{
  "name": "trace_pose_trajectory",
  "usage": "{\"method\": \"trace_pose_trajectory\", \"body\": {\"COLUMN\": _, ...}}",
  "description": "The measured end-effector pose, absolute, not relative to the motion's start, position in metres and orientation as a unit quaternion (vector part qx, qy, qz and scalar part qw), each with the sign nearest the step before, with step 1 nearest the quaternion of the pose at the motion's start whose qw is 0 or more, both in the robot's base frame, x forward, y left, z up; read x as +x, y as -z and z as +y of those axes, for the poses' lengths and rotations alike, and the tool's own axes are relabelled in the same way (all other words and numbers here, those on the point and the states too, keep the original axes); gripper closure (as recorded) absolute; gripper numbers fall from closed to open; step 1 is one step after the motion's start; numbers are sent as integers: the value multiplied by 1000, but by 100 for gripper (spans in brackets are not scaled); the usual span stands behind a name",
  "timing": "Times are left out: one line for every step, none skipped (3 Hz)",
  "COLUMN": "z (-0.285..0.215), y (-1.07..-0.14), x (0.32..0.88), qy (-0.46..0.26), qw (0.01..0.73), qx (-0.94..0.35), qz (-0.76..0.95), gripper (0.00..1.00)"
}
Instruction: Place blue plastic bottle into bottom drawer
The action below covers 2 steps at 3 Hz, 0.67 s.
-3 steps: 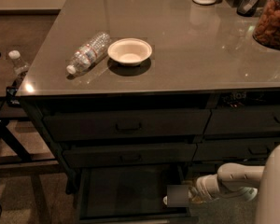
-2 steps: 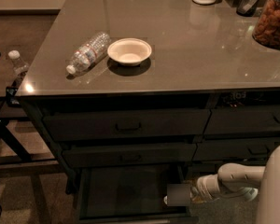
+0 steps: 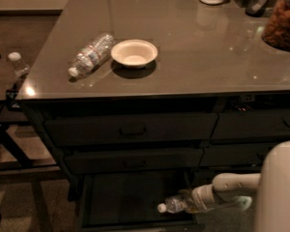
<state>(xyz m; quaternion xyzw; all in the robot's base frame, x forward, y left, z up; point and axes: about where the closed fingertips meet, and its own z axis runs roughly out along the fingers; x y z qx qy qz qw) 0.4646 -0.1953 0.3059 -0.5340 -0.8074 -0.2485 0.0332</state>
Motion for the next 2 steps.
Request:
{"method": "trace_pose_trajectory", "body": {"z": -156, "y": -259, "x": 476, "qy": 234, "qw": 49, "qx": -563, "qz": -791, "gripper": 100}}
{"method": "trace_pose_trajectory", "body": {"z": -156, "y": -259, "x": 476, "qy": 234, "qw": 49, "qx": -564, "qz": -791, "gripper": 100}}
